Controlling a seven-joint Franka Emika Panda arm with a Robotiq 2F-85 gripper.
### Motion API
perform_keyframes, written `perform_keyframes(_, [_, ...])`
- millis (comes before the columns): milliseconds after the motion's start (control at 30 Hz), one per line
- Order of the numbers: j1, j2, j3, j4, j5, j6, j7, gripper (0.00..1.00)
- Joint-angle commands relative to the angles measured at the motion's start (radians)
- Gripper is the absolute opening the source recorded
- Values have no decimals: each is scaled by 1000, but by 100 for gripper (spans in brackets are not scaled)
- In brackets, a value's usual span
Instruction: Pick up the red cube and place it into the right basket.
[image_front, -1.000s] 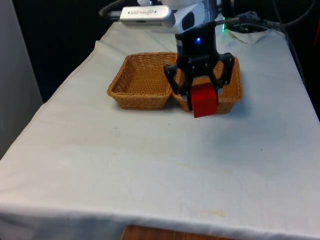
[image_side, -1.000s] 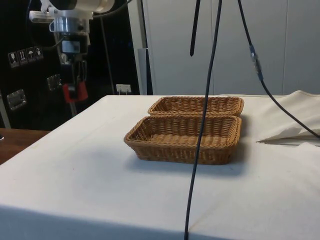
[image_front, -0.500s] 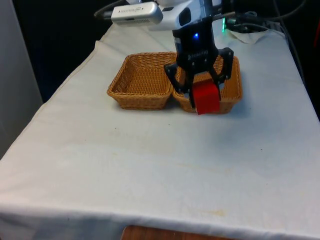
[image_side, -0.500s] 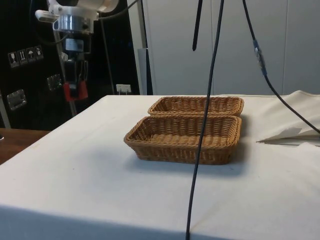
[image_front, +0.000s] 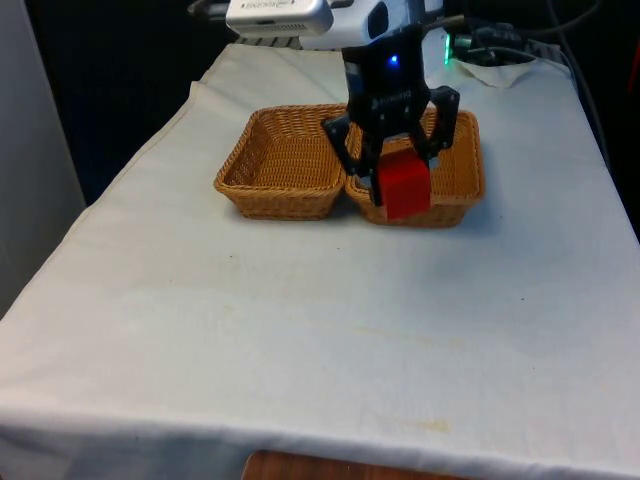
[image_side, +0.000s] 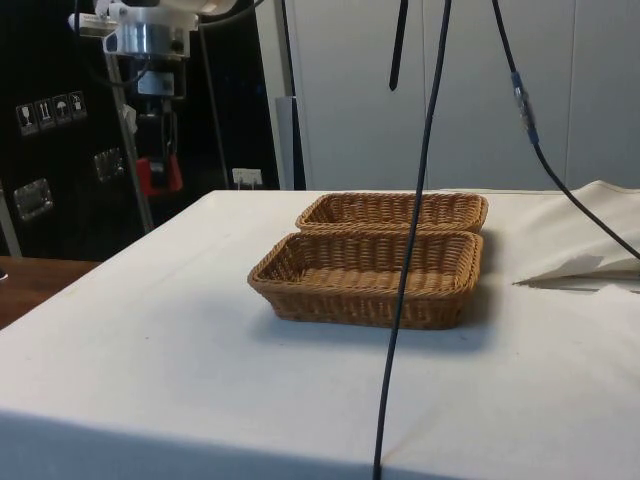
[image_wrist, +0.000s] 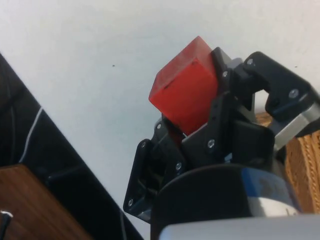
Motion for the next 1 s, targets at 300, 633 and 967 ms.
perform_keyframes(300, [7, -4, -7, -7, -64, 11, -22, 2])
perform_keyframes(633, [16, -20, -8, -48, -113, 52, -27, 2])
perform_keyframes(967, [12, -35, 13, -112, -91, 143, -49, 2])
